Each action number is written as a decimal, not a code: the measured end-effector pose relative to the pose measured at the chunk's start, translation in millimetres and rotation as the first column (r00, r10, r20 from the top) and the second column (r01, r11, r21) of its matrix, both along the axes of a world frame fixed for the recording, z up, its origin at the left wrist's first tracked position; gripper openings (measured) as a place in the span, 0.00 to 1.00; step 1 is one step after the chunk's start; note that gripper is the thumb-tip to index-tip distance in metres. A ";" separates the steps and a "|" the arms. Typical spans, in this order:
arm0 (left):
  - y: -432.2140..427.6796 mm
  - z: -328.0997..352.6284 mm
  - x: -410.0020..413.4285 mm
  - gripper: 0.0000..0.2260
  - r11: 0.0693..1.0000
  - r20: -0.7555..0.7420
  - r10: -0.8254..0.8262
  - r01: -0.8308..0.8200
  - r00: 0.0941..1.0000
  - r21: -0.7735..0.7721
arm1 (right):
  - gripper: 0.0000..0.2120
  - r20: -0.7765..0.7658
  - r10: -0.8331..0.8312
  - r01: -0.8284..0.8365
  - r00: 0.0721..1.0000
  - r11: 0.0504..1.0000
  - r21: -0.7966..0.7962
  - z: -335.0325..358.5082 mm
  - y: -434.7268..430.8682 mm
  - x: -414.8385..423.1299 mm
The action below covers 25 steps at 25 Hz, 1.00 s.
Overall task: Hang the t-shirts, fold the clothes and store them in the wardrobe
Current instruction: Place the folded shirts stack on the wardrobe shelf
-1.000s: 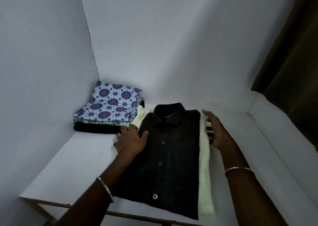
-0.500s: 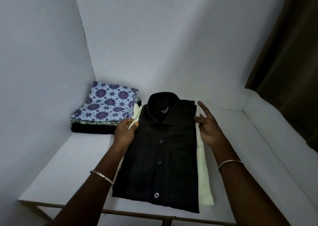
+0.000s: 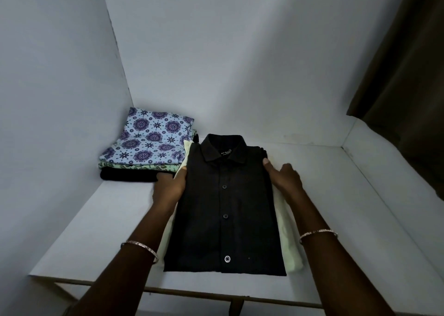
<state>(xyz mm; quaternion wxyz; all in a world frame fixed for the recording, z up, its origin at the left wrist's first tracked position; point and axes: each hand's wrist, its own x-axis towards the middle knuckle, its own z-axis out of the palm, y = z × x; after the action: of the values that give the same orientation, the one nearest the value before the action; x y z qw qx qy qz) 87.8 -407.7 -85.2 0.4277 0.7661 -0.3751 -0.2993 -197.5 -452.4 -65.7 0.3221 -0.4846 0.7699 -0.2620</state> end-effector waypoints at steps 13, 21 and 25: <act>-36.6 30.4 0.8 0.22 0.837 -0.668 -0.417 0.548 0.617 -0.016 | 0.27 0.889 0.055 -0.133 0.455 0.991 0.007 5.2 4.4 -10.5; -94.0 47.7 -5.9 0.41 0.814 -0.662 -0.561 0.476 0.497 -0.332 | 0.23 0.946 0.234 -0.038 0.225 0.972 -0.232 21.3 -58.6 -22.5; -120.4 52.0 -9.9 0.29 0.862 -0.711 -0.504 0.335 0.491 -0.380 | 0.30 0.889 0.327 -0.013 0.320 0.940 -0.341 26.8 -89.5 -28.0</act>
<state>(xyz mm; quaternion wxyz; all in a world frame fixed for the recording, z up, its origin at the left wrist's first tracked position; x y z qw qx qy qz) 77.9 -528.0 -33.2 0.5326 0.3926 -0.3491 -0.6636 -225.5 -541.9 -38.8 0.6610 -0.3638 0.3442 -0.5588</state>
